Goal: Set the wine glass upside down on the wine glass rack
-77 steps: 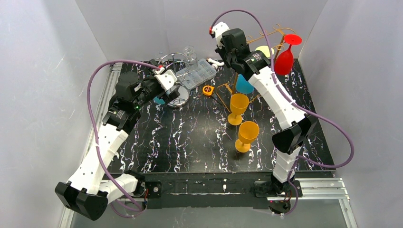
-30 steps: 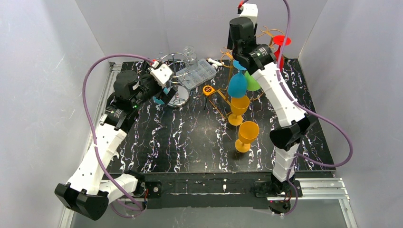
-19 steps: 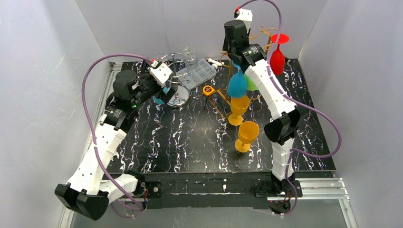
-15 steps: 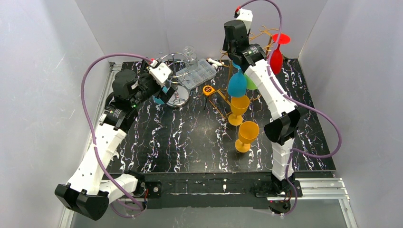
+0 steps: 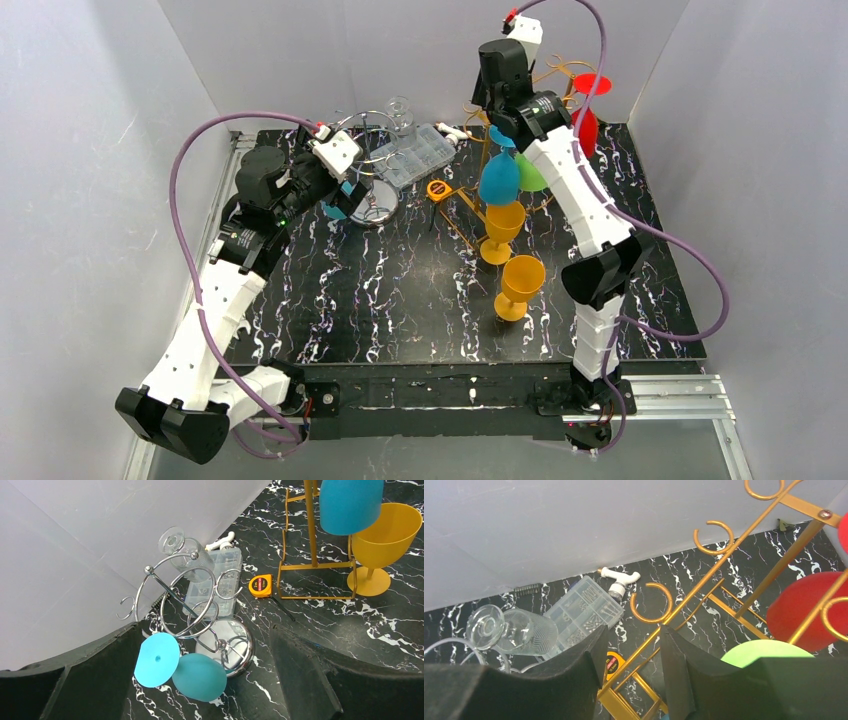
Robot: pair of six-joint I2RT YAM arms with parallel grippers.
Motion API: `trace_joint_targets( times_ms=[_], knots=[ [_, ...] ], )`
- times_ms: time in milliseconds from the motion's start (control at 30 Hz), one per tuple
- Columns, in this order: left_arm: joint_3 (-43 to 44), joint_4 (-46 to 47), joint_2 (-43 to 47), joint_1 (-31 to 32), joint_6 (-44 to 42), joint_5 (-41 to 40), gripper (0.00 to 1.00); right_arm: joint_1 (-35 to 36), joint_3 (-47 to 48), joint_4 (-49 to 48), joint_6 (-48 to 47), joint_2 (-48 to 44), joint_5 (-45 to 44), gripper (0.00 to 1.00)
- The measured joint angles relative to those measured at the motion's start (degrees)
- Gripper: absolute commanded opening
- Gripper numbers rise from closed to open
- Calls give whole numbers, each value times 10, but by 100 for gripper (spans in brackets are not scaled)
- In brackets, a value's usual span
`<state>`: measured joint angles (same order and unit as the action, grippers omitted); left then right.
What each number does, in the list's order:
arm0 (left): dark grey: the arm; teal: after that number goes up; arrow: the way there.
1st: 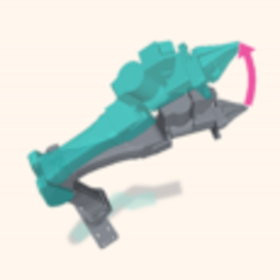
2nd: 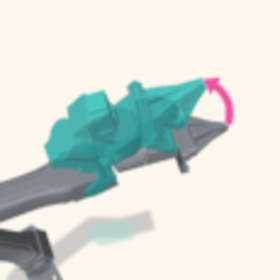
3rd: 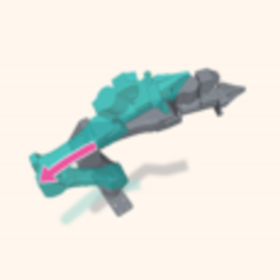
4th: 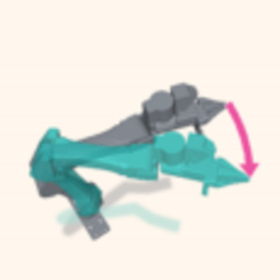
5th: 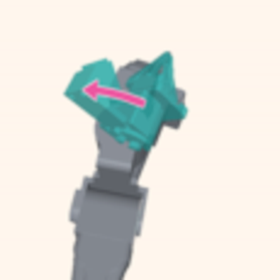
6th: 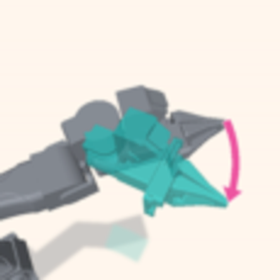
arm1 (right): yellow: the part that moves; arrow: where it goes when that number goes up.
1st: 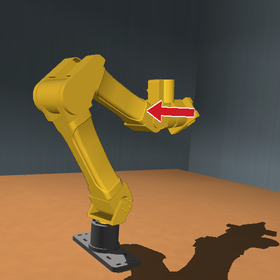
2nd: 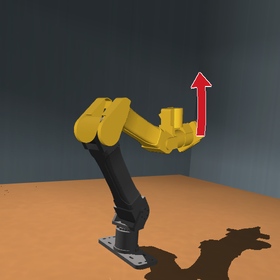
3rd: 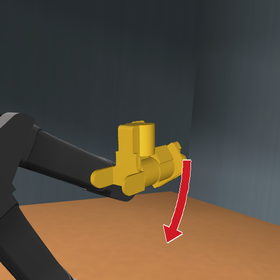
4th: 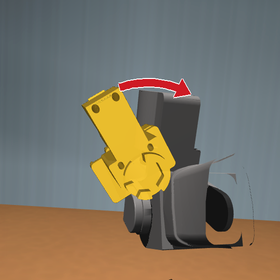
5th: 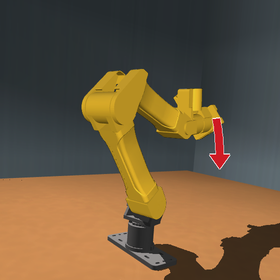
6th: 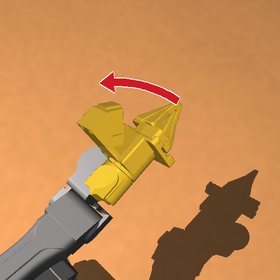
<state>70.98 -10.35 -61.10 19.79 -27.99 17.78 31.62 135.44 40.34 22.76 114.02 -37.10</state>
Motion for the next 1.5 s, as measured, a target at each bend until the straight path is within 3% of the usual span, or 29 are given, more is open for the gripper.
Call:
trace_joint_targets(
  times_ms=[533, 900, 1267, 1500],
  knots=[
    [1, -6, 0, -1, 2, 0, 98, 0, -4, 33, 44, -8, 11, 50],
    [1, -4, 0, -1, 2, -5, 98, -4, -11, 32, 44, 0, 11, 34],
    [1, -4, 0, -1, 1, -7, 98, -33, -2, 34, 40, 6, 44, 34],
    [1, -4, 0, -1, 0, -9, 98, -35, 2, 28, 41, 14, 58, 29]
  ],
)
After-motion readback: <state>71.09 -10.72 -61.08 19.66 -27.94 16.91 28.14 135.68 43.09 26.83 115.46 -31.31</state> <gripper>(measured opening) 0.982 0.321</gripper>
